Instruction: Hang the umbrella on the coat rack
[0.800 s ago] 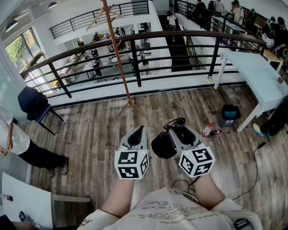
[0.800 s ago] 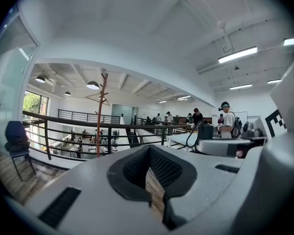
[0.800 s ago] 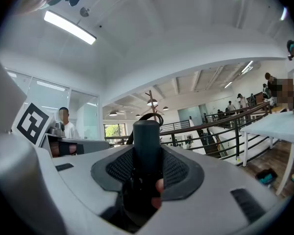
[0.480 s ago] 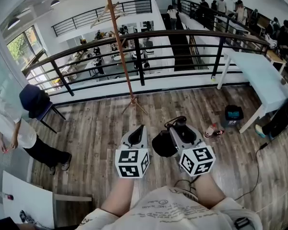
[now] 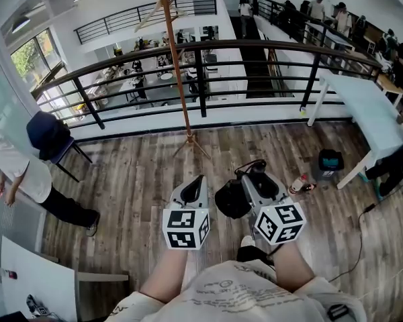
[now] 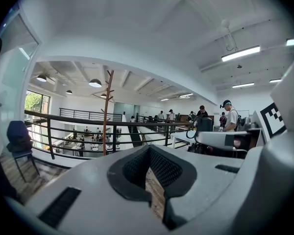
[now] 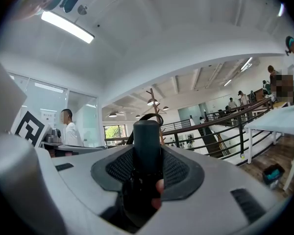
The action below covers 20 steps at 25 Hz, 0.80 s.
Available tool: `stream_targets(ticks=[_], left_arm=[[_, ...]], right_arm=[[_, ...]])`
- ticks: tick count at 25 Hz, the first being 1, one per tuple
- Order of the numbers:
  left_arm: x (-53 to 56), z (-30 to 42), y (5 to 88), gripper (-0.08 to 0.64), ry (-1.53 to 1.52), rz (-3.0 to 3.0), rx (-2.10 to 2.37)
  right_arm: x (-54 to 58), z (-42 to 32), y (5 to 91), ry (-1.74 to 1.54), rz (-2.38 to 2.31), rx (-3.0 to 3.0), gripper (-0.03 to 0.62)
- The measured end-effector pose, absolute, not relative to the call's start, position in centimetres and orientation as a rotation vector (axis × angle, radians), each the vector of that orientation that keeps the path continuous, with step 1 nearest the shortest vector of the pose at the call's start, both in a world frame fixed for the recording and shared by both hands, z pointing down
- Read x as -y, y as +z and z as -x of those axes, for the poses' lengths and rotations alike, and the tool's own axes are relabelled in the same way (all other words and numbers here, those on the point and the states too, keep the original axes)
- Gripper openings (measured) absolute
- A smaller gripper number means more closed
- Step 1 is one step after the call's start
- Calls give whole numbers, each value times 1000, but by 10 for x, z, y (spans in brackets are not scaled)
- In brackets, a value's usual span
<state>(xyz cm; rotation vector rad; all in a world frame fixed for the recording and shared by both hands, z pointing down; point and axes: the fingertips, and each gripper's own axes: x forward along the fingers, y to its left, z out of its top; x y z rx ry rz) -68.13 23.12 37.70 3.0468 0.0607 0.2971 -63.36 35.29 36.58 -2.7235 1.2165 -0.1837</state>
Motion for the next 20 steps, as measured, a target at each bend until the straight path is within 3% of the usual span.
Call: stream_targets(ticks=[8,20], left_arm=[[-197,624,383,3,335,-3047,-15],[-161,470,374,3,363,-3044,124]], right_arm=[[-317,568,366,-191,2691,-1246,159],[-276,405,352,-157,2640,-1393,158]])
